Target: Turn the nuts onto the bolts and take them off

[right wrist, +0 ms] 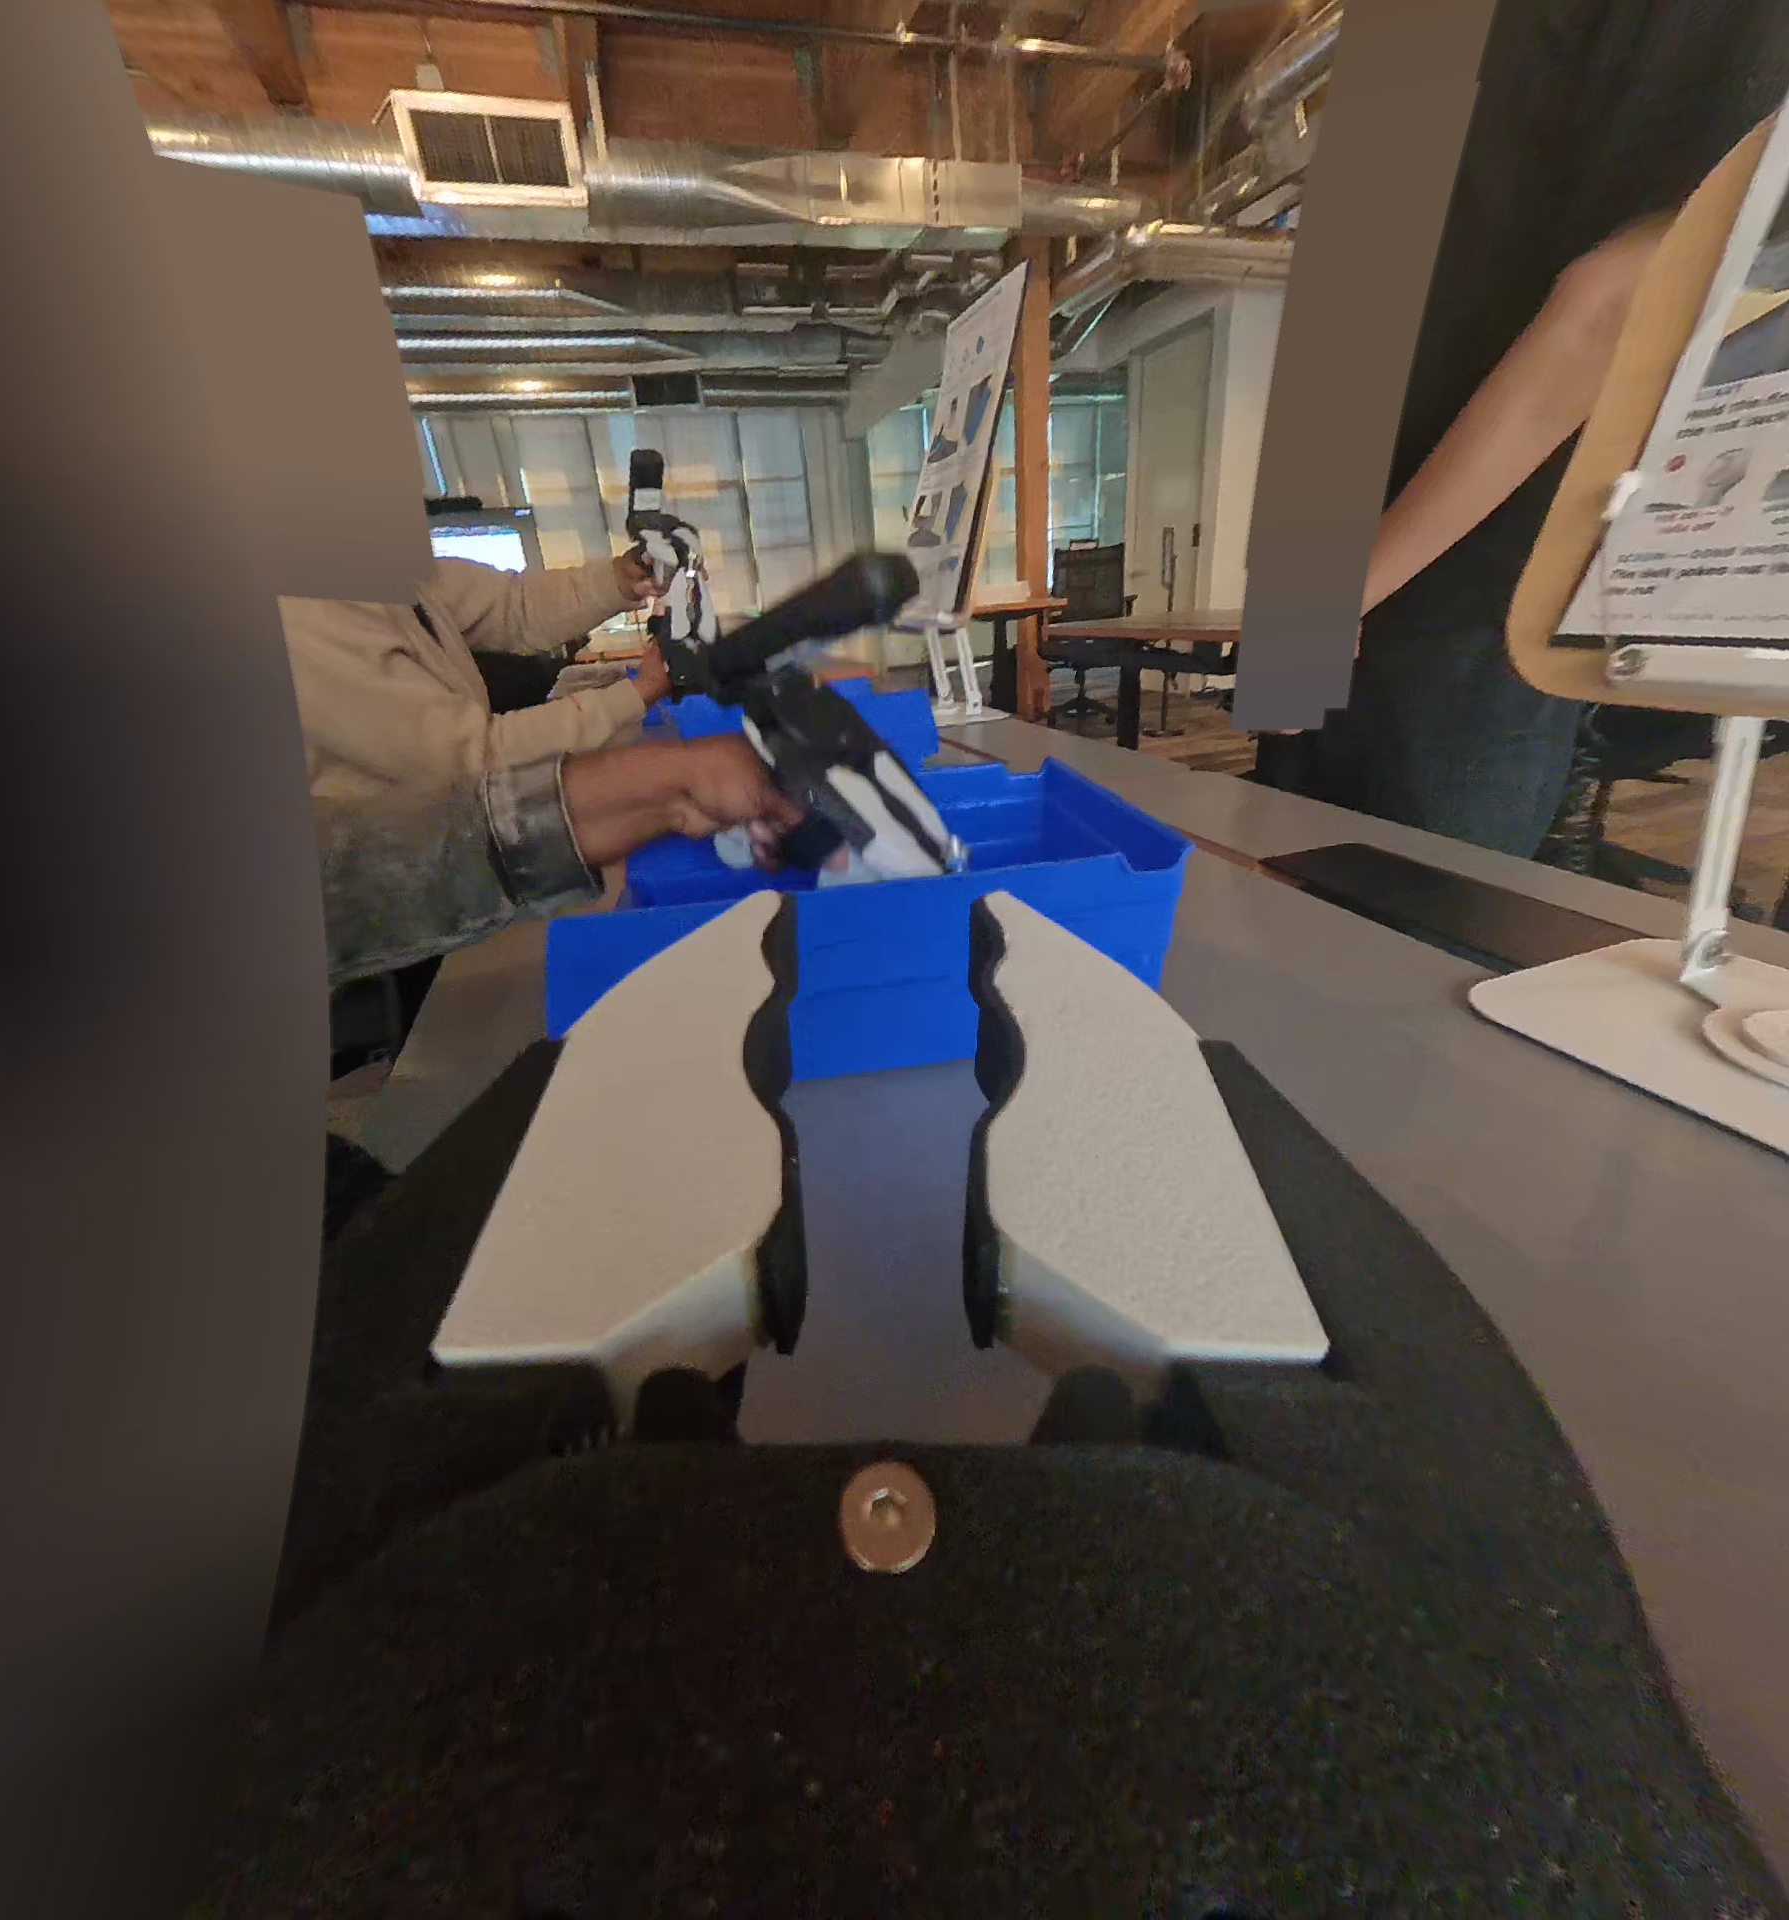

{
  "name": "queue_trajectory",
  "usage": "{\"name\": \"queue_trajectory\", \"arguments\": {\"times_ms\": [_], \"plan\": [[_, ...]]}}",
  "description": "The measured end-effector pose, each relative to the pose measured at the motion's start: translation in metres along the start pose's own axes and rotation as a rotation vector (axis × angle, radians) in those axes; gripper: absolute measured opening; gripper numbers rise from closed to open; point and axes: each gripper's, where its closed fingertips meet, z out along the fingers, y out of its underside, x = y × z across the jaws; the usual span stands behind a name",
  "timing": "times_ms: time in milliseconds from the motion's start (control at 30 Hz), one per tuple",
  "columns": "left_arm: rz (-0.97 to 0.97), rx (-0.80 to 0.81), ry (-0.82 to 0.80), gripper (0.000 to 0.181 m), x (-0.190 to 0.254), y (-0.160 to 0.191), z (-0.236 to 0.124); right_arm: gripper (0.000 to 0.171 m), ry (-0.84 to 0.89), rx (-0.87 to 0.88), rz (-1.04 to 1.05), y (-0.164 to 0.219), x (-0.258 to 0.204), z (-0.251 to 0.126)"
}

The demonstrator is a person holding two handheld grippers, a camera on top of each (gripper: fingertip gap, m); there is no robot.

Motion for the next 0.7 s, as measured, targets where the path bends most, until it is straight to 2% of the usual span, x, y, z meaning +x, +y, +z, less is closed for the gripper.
{"name": "queue_trajectory", "arguments": {"times_ms": [133, 267, 400, 567, 600, 633, 667, 700], "plan": [[0.042, 0.178, 0.087, 0.016, 0.047, -0.043, -0.040, 0.030, -0.012, -0.068, -0.030, 0.014, -0.003, 0.008], [0.130, 0.295, 0.213, 0.016, 0.113, -0.071, -0.061, 0.035, -0.052, -0.121, -0.050, 0.013, -0.013, 0.021], [0.227, 0.287, 0.281, 0.016, 0.169, -0.070, -0.060, 0.036, -0.138, -0.160, -0.166, -0.005, -0.045, 0.037], [0.308, 0.271, 0.375, 0.009, 0.224, -0.061, -0.063, 0.041, -0.285, -0.336, -0.233, 0.008, -0.070, 0.052], [0.313, 0.277, 0.368, 0.000, 0.228, -0.061, -0.065, 0.042, -0.311, -0.335, -0.219, 0.008, -0.073, 0.052], [0.313, 0.287, 0.384, 0.000, 0.233, -0.061, -0.068, 0.039, -0.329, -0.328, -0.197, 0.007, -0.076, 0.052], [0.292, 0.306, 0.403, 0.000, 0.239, -0.063, -0.070, 0.028, -0.358, -0.341, -0.166, 0.010, -0.080, 0.051], [0.270, 0.322, 0.428, 0.000, 0.242, -0.064, -0.070, 0.008, -0.385, -0.360, -0.136, 0.016, -0.082, 0.050]]}}
